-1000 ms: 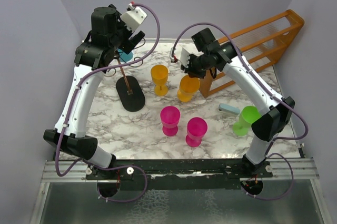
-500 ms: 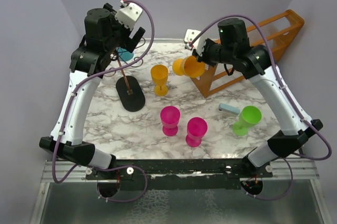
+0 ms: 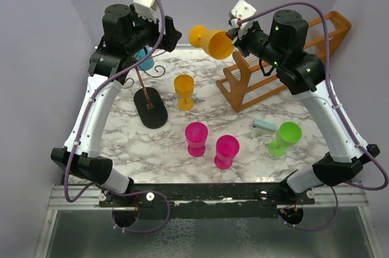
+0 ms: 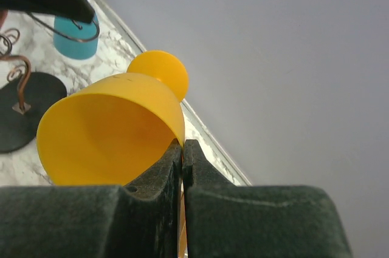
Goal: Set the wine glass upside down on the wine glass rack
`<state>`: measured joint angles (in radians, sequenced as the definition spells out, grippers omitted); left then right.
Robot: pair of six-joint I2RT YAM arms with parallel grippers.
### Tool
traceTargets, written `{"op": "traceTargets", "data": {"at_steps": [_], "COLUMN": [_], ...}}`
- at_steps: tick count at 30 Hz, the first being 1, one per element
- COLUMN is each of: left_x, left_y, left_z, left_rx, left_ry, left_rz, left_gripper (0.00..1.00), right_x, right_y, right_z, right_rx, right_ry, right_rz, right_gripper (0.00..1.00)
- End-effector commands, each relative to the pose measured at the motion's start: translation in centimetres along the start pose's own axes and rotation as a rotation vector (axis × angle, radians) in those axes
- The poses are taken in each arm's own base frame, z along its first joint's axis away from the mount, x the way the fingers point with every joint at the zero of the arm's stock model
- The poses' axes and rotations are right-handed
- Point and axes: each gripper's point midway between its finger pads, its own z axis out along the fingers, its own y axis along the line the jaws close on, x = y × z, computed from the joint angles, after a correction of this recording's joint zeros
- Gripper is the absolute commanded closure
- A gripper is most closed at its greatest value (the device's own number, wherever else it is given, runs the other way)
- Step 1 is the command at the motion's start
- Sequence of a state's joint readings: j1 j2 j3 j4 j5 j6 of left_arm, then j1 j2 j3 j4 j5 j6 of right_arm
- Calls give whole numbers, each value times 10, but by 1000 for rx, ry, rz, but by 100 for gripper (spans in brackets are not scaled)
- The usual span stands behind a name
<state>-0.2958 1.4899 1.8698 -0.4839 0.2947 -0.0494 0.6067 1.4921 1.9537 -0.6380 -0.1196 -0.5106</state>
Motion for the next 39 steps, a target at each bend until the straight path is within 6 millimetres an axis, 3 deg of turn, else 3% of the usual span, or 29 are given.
{"op": "traceTargets", "data": {"at_steps": [1, 9, 17, 35, 39], "left_x": [-10, 0, 13, 23, 22], "left_y": [-27, -40, -43, -46, -47], "left_z": [14, 26, 27, 21, 13], "left_rx": [157, 346, 396, 457, 458], "left_ry": [-35, -16, 11, 22, -3], "left_rz": [-222, -414, -455, -470, -434], "left_gripper": [13, 22, 35, 99, 100], "right_x": [-39, -48, -50, -38, -30], "right_y": [-22, -10, -6, -1, -2], "right_z": [-16, -25, -29, -27, -25], "right_rx": [91, 29, -11, -53, -45], "right_ry": [-117, -146, -159, -152, -138], "right_rz": [120, 165, 193, 187, 174], "right_gripper": [99, 99, 99, 99, 98]}}
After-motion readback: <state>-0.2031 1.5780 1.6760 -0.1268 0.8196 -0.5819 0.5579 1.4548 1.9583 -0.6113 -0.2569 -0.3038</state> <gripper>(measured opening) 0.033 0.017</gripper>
